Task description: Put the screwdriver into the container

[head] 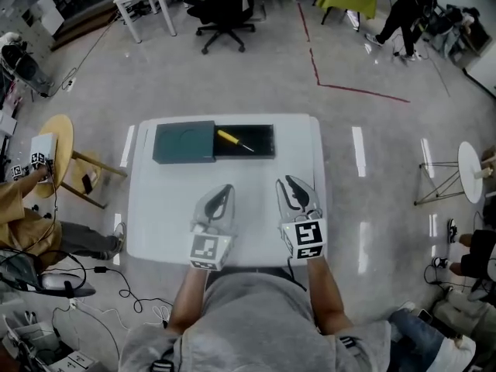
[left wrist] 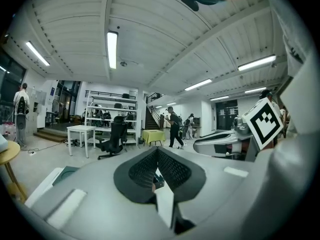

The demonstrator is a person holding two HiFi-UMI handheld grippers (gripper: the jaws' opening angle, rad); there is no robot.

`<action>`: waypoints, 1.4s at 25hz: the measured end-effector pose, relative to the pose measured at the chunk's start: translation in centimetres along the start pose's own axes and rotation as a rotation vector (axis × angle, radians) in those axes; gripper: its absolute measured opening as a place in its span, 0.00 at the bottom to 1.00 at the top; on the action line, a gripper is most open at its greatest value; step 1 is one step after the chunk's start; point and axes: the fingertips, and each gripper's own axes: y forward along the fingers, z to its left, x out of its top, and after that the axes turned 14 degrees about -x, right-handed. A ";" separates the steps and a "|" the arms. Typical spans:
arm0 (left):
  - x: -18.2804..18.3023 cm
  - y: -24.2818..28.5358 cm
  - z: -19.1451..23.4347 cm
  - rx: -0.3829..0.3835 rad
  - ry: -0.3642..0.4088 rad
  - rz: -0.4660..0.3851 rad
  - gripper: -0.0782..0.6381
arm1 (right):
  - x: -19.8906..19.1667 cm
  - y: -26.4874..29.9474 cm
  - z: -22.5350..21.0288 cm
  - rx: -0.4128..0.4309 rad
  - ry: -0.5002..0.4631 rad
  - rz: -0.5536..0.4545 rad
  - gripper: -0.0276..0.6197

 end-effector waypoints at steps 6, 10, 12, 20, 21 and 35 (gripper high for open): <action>-0.6 -0.5 -1.6 -0.019 0.001 0.015 0.13 | -2.0 -2.2 -0.5 -0.030 0.020 0.005 0.12; -1.2 -1.0 -2.4 -0.020 -0.010 0.025 0.13 | -3.4 -3.5 -1.0 -0.041 0.025 0.021 0.08; -1.5 -1.1 -2.6 -0.022 -0.016 0.032 0.12 | -4.0 -4.0 -1.3 -0.046 0.016 0.032 0.06; -2.2 -1.4 -3.0 -0.022 -0.027 0.045 0.12 | -4.7 -4.9 -2.3 -0.068 0.001 0.046 0.05; -2.3 -1.3 -3.1 -0.023 -0.028 0.046 0.13 | -4.6 -4.8 -2.3 -0.067 -0.001 0.046 0.05; -2.0 -1.0 -2.6 -0.022 -0.022 0.051 0.12 | -4.0 -4.3 -1.8 -0.048 0.001 0.038 0.05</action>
